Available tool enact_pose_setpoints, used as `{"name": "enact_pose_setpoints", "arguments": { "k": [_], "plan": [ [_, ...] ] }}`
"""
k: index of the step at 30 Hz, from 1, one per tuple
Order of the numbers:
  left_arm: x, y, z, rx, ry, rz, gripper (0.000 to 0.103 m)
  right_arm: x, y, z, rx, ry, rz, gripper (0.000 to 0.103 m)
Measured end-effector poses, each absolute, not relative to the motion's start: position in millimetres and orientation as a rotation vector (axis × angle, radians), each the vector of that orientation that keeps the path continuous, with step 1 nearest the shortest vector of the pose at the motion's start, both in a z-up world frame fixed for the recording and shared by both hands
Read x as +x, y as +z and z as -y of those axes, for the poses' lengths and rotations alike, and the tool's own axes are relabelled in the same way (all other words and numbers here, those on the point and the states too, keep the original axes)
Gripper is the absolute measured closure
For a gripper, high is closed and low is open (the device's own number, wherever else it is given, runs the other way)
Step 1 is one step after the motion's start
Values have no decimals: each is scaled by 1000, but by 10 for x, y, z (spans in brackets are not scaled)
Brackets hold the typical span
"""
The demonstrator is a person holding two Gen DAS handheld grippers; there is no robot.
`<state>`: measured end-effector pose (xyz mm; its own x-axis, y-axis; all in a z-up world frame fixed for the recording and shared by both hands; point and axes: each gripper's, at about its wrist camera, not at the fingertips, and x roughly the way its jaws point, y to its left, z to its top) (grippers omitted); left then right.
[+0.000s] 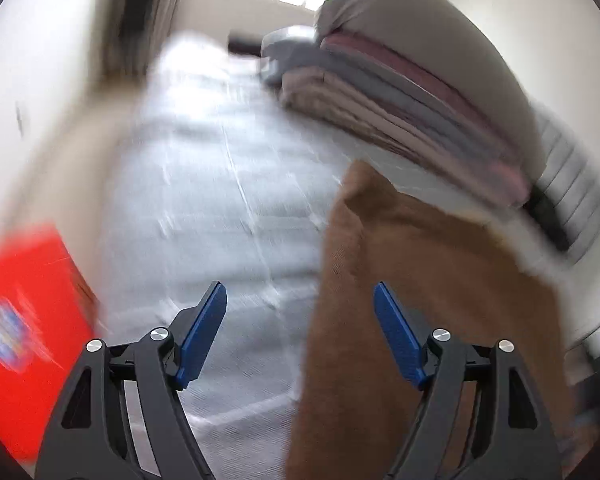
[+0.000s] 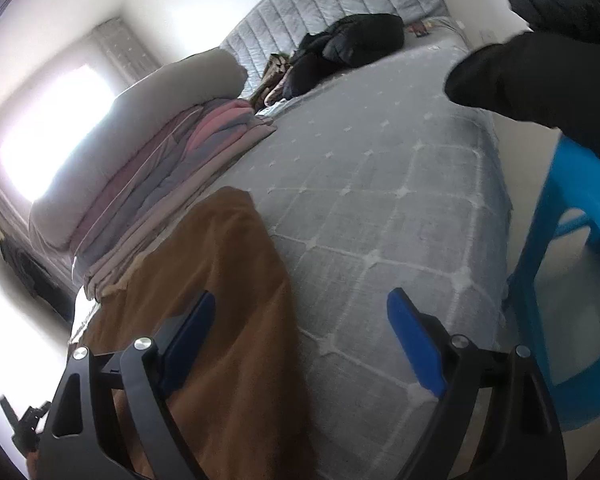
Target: Fold large clothes
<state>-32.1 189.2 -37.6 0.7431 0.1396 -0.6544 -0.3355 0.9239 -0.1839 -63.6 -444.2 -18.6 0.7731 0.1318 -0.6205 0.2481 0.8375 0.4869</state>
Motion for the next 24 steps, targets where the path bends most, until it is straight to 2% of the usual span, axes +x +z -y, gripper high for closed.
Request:
{"name": "enact_pose_setpoints", "arguments": {
  "k": [3,6,7,9,14,15,16,20,22,24],
  "plan": [
    [-257,-386,-1683,-89,343,-669,30,-612,-86,4356,550,-54,-666,18],
    [-213,-487,-1575,-18,340,-722,30,-494,-16,4292,508,-65,-668,19],
    [-179,-525,-1554,22,353,-730,30,-465,13,4284,486,-78,-676,23],
    [-98,-540,-1496,123,388,-705,31,-406,100,4236,390,-155,-698,44],
    [123,-412,-1390,304,449,-637,31,-293,578,4172,179,-258,-645,44],
    [148,-383,-1464,270,450,-648,31,-275,606,4137,116,-260,-628,40],
    [176,-378,-1527,234,451,-666,33,-217,531,4131,26,-283,-635,40],
    [275,-719,-1672,162,393,-863,33,-121,-222,4327,83,-338,-825,40],
    [216,-644,-1682,184,388,-840,33,-235,-397,4385,143,-308,-853,40],
    [161,-524,-1701,227,440,-795,33,-384,-244,4487,167,-344,-798,38]
  ]
}}
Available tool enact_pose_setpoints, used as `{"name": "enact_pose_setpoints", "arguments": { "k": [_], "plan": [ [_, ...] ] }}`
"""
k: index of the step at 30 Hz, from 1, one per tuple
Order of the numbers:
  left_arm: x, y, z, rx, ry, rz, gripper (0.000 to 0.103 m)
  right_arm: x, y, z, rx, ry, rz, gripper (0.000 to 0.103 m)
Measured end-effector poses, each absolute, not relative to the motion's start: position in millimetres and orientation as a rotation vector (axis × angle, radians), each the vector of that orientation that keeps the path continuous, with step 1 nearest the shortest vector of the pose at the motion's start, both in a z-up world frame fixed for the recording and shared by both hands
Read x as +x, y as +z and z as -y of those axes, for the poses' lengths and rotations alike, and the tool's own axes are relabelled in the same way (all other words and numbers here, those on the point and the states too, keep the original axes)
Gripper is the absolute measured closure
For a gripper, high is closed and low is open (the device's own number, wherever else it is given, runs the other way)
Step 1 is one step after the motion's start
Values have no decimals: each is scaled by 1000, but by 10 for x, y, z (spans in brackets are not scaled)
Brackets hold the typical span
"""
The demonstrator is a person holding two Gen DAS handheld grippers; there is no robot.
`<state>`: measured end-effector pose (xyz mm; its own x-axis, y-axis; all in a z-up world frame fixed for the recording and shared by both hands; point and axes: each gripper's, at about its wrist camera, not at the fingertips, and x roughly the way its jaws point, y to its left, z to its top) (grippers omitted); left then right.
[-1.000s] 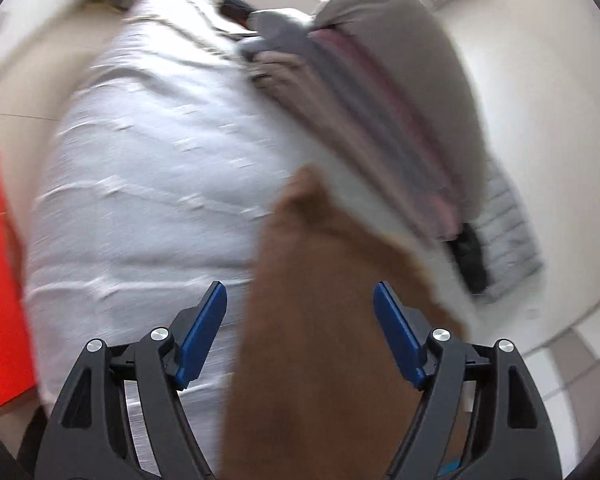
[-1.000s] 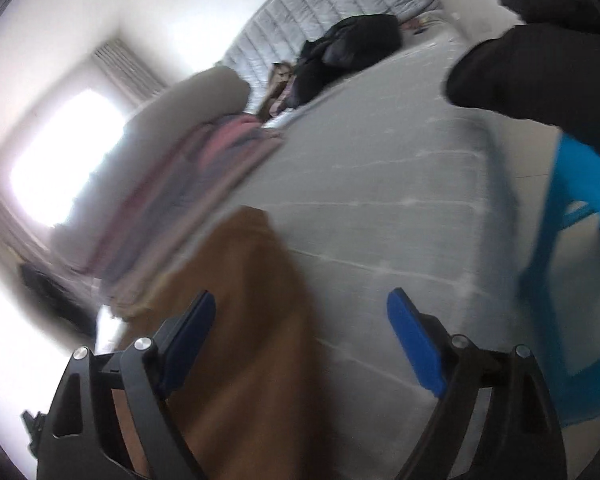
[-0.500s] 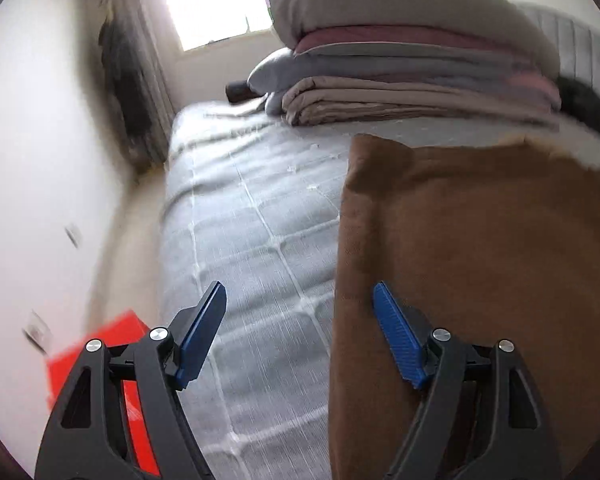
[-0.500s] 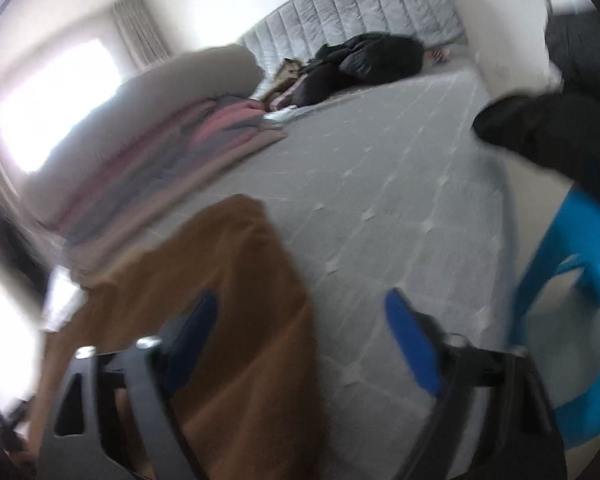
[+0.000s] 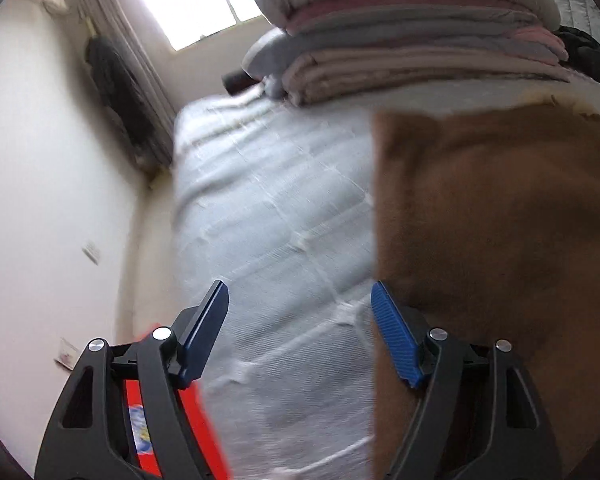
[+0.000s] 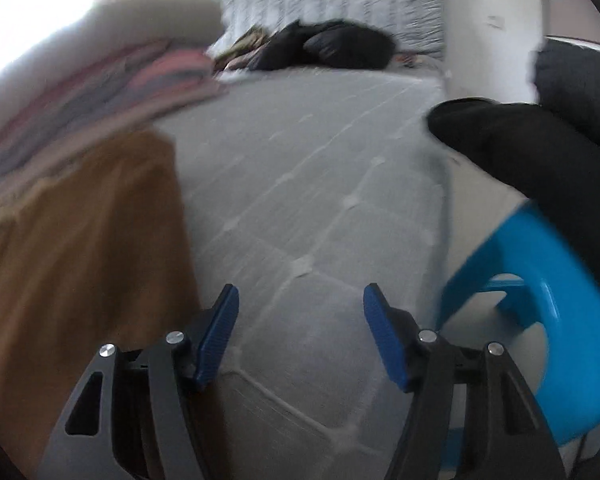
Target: Fold large clothes
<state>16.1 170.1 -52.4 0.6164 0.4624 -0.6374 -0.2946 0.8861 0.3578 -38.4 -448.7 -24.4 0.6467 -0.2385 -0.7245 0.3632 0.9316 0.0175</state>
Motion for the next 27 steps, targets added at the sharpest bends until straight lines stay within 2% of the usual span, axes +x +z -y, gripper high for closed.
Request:
{"name": "enact_pose_setpoints", "arguments": {
  "k": [3,4,7,11,16,18,21,23,27],
  "plan": [
    [23,-181,-1650,230,505,-659,27,-500,189,4560,191,-323,-713,23],
    [-43,-32,-1588,184,474,-598,20,-508,334,4553,219,-298,-681,15],
    [-126,238,-1335,102,396,-473,15,-382,763,4352,285,-171,-585,7],
    [198,239,-992,35,231,-431,12,52,839,3853,271,6,-551,7],
    [939,-325,-981,6,189,-624,12,776,107,3158,66,17,-660,7],
    [1196,-588,-1187,-99,200,-745,12,1130,-311,3106,29,-36,-828,7],
    [1331,-681,-1351,-178,205,-772,12,1253,-213,3404,139,-117,-773,7],
    [1299,-651,-1371,-200,191,-763,12,1229,-209,3567,241,-114,-801,7],
    [916,-355,-1556,-357,76,-727,12,687,124,3548,352,-12,-701,7]
  ]
}}
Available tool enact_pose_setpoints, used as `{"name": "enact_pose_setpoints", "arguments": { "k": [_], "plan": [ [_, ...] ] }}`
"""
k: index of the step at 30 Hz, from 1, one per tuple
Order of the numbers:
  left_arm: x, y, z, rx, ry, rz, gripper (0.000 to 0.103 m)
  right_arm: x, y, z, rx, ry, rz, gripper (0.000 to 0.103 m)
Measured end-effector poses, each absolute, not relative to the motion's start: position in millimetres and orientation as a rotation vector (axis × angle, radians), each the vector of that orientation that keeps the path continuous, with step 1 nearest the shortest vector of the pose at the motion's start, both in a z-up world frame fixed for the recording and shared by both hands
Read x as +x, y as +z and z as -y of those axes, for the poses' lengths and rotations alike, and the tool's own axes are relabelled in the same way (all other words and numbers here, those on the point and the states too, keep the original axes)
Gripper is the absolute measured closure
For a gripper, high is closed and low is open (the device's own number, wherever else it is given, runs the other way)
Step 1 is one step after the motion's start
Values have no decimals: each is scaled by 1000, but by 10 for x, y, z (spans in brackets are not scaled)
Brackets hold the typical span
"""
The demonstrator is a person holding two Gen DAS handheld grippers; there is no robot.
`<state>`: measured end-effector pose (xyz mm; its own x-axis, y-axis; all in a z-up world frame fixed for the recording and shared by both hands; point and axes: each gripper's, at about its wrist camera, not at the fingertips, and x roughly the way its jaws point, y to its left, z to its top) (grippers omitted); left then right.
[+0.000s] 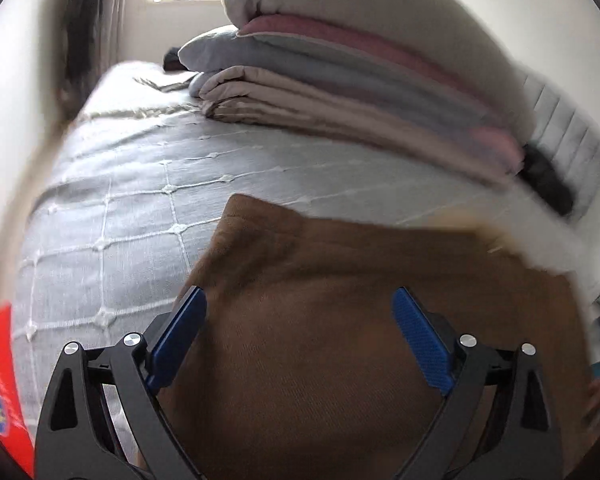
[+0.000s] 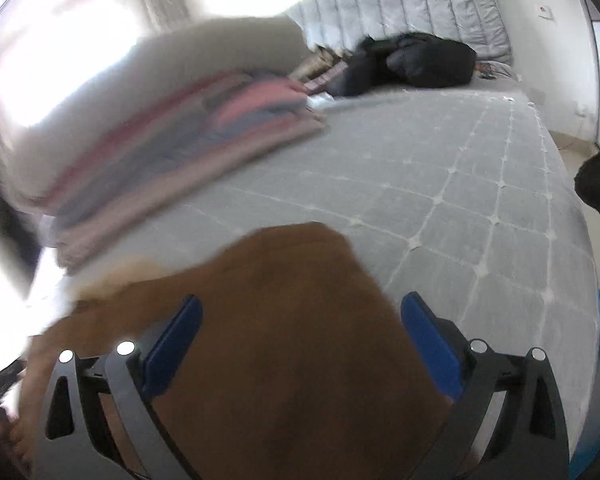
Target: Fold large clothes
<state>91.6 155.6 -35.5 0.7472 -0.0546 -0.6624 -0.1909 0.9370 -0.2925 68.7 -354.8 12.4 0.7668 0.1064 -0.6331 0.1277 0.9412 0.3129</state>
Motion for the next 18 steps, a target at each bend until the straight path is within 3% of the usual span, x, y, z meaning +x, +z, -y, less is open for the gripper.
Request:
{"name": "enact_pose_setpoints", "arguments": {
  "k": [8,13,18],
  "plan": [
    [-362,-85,-1958,-651,-75,-751,12,-351,419,3186,473,327,-820,7],
    [-1133,-412,-1939,-831,-201,-863,12,-740,107,3134,685,351,-1006,7],
    [-1319,-827,-1913,-1076,-236,-908,12,-1022,73,3024,763,349,-1014,7]
  ]
}}
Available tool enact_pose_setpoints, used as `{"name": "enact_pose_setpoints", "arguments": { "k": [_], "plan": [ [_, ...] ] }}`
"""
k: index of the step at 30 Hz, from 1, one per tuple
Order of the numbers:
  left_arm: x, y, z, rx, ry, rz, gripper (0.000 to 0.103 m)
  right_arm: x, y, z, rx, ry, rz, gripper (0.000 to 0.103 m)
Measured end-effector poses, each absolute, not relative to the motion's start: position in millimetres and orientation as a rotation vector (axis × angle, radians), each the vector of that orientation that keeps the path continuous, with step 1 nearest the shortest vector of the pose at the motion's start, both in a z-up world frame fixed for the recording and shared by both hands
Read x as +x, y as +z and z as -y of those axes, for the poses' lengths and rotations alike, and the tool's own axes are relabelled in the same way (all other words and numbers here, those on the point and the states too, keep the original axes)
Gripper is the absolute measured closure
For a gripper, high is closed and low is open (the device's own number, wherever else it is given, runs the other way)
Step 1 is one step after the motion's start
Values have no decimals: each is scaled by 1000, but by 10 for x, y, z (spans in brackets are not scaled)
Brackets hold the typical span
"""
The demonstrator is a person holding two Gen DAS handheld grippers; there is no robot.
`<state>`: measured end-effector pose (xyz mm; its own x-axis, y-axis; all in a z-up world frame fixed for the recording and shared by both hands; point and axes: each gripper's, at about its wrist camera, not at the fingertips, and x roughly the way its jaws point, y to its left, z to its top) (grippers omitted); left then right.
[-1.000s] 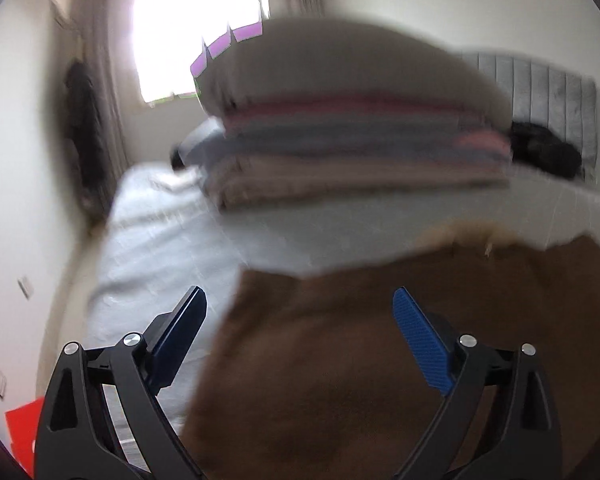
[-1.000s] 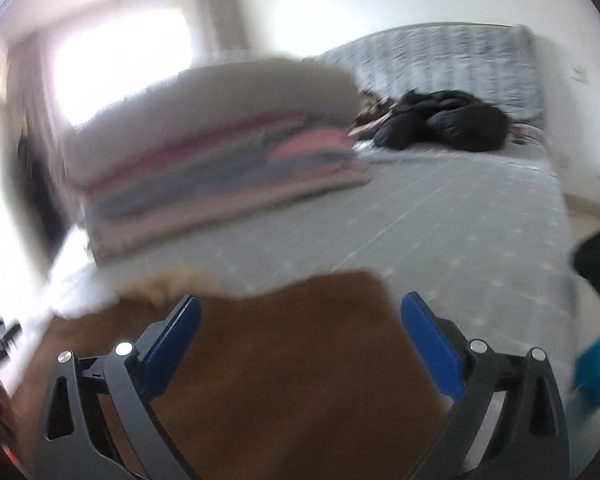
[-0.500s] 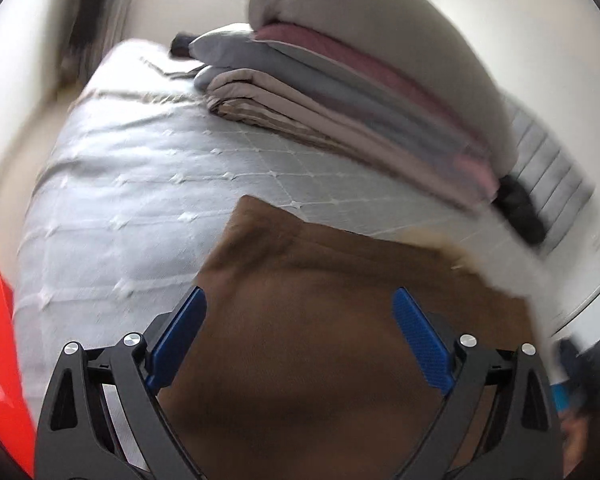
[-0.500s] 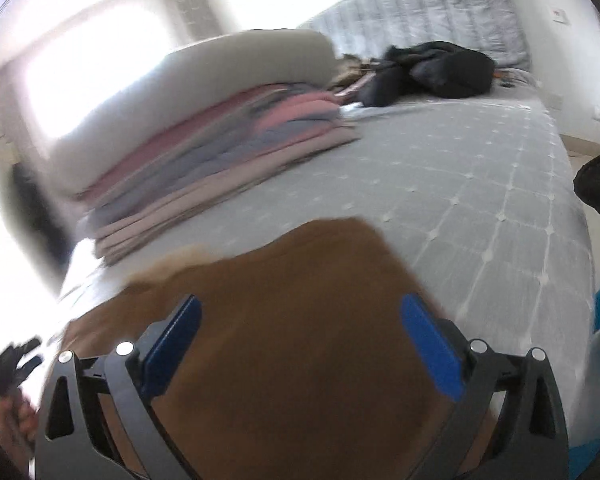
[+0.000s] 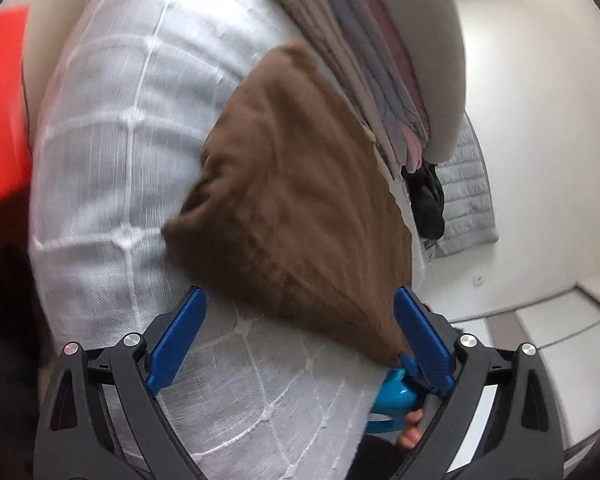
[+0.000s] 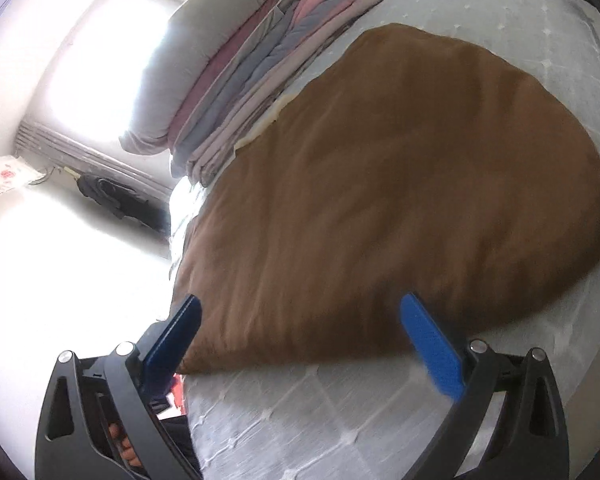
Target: Fold large clothes
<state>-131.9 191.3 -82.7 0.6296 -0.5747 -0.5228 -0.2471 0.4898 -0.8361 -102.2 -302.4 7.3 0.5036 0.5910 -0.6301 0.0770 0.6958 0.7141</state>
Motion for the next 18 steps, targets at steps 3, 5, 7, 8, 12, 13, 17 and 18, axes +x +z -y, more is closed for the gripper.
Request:
{"name": "enact_pose_setpoints", "arguments": {
  "k": [3,5,7,8,12,13,17,18],
  "plan": [
    [-1249,-998,-1862,-1164,-241,-910,12,-1185,170,3075,890,355,-966,7],
    [-1214,-1049,-1830,-1173,-212,-883,12,-1241,174,3095,880,322,-973,7],
    [-1189,-1056,-1761,-1153,-184,-852,12,-1300,125,3163,893,285,-987,7],
    [-1171,-1044,-1723,-1146,-166,-836,10,-1346,67,3208,951,283,-977,7],
    [-1137,-967,-1588,-1133,-142,-795,8,-1451,-221,3441,1100,218,-966,7],
    [-1171,-942,-1560,-1137,-160,-775,8,-1499,-325,3535,1150,190,-952,7],
    [-1230,-950,-1601,-1169,-188,-714,8,-1609,-670,3795,1303,126,-888,7],
    [-1245,-962,-1641,-1197,-194,-698,8,-1622,-745,3846,1361,122,-862,7]
  ]
}}
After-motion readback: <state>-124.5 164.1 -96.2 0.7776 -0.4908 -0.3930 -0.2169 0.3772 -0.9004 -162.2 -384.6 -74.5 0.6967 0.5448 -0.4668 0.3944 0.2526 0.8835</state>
